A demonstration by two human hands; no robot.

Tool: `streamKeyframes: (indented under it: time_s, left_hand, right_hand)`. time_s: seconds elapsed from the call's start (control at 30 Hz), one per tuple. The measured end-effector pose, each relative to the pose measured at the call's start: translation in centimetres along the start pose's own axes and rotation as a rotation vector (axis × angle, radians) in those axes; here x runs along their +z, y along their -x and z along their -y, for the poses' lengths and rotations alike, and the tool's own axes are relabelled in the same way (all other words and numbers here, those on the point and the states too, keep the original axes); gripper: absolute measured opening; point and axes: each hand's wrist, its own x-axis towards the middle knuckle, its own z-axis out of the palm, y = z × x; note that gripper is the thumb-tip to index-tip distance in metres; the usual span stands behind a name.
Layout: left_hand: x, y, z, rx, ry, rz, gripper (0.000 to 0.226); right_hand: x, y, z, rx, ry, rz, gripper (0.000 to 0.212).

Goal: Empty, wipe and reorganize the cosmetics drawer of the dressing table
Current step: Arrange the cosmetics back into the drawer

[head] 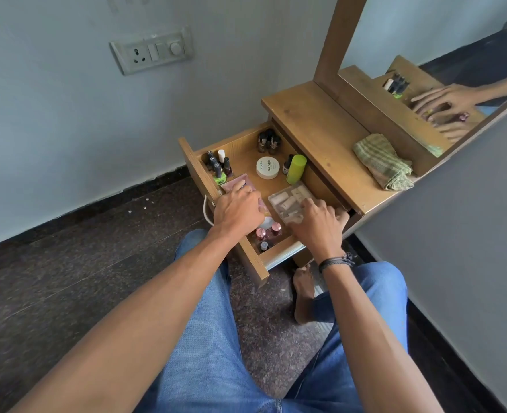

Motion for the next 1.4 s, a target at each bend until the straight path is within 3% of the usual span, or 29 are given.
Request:
streamKeyframes:
  time_s: [0.17,0.33,0.47,0.63,0.77,0.9,1.3,1.4]
  left_hand:
    - [0.3,-0.1,0.1,0.004,0.003,0.003,0.031]
    - [0.3,0.2,0.0,0.030,0.061,0.005,0.032]
    - [-0.3,0.2,0.0,0.083,0.234,-0.057,0.033]
    - [-1.0,1.4,0.7,0.089,0.367,-0.176,0.027]
    - [-0.8,2.7,1.8,0.020,0.384,-0.200,0.025]
    - [-0.6,3.3,2.4,0.019,0.385,-0.202,0.023]
    - [-0.2,4.3,2.8,0.035,0.397,-0.257,0.024]
    - [0.0,4.4,2.9,0.042,0.369,-0.265,0.024]
  right_hand:
    - [1.7,2.6,-0.9,-0.100,-0.118,-0.164,0.037]
    - [1.9,2.9,-0.9,-0.102,-0.152,-0.204,0.031]
    - [1.7,2.9,-0.8,-0.108,-0.191,-0.199,0.027]
    - [1.0,4.6,-0.7,-0.199,-0.433,-0.315,0.014]
    - [-0.2,6.9,0.7,-0.314,-0.520,-0.252,0.036]
    - [-0.5,8.3,1.6,-0.418,-0.441,-0.157,0.054]
    - [-0.6,9.4,1.7,-0.412,-0.332,-0.174,0.069]
    - [-0.7,9.8,2.0,-0.444,-0.311,-0.168,0.065]
